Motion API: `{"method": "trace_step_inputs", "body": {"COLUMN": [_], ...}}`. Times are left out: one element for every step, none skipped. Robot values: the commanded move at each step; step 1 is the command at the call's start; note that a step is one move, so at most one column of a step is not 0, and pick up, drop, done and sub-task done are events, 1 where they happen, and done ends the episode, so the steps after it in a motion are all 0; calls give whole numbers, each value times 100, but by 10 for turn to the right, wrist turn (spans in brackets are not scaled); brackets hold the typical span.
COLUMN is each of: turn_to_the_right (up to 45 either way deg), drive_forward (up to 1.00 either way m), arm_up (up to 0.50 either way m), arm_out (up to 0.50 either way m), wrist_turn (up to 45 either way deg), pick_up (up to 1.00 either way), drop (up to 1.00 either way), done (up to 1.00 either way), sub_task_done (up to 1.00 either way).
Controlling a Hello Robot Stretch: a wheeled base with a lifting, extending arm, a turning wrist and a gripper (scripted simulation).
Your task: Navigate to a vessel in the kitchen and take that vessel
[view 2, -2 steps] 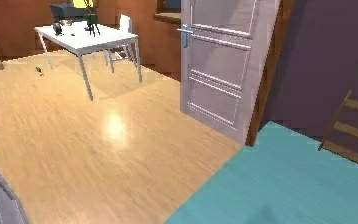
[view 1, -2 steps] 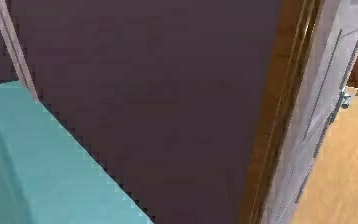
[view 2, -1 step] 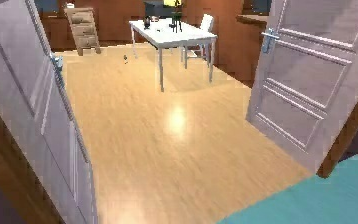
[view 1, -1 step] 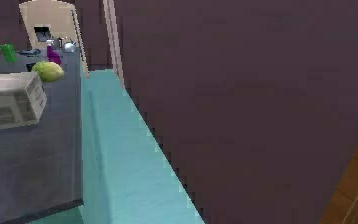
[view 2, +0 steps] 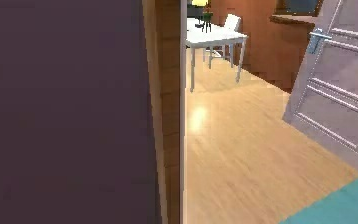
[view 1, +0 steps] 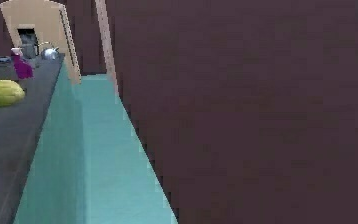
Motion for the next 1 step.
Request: {"method": "trace_step_inputs", "body": {"turn_to_the_right": [-210], "drive_forward": [0], "arm_up": [0], "arm_out": [0], "wrist_turn": [0], "pick_up": [0], "drop": [0], "done": [0], "sub_task_done": [0]}}
